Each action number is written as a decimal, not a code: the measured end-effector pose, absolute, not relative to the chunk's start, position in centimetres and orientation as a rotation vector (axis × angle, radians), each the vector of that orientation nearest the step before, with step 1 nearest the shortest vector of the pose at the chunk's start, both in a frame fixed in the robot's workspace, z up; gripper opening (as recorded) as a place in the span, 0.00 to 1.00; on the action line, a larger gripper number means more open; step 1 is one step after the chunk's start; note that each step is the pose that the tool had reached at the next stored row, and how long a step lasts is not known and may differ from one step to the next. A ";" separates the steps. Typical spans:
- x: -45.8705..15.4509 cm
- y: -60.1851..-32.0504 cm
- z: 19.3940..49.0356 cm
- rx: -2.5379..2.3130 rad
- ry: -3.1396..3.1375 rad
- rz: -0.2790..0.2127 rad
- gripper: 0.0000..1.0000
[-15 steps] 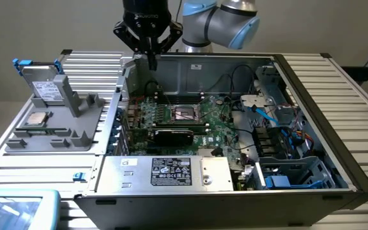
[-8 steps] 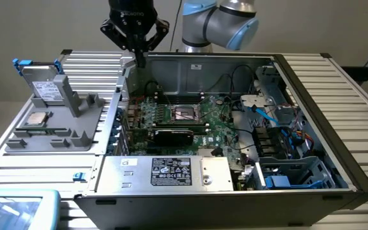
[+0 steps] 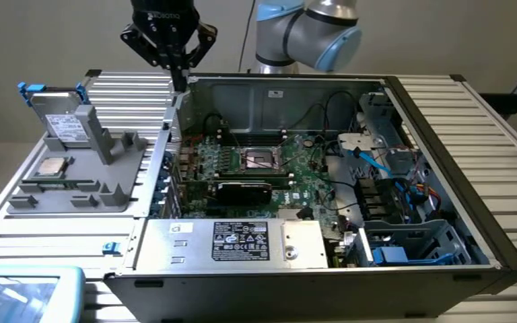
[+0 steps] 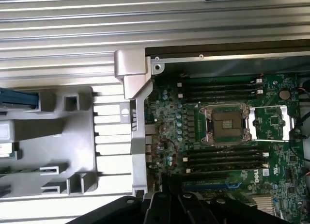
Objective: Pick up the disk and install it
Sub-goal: 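Reach for the disk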
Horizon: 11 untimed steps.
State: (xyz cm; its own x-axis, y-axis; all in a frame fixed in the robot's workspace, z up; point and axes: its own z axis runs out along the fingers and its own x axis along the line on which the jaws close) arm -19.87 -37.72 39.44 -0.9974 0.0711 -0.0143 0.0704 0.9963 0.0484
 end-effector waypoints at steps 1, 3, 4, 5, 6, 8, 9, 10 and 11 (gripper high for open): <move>-20.2 -37.6 39.5 0.111 3.123 0.075 0.11; -20.9 -37.5 39.5 0.111 3.124 0.075 0.11; -21.2 -37.4 39.5 0.111 3.125 0.075 0.11; -21.6 -37.3 39.5 0.111 3.125 0.075 0.11; -21.9 -37.2 39.6 0.111 3.125 0.075 0.11; -22.5 -37.0 39.6 0.111 3.126 0.075 0.11; -22.9 -36.9 39.6 0.111 3.126 0.075 0.11; -23.2 -36.8 39.6 0.111 3.127 0.075 0.11; -23.5 -36.7 39.6 0.111 3.127 0.075 0.11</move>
State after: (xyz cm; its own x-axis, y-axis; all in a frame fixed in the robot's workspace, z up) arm -23.55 -36.68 39.64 -0.9974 0.0712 -0.0102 0.0706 0.9963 0.0481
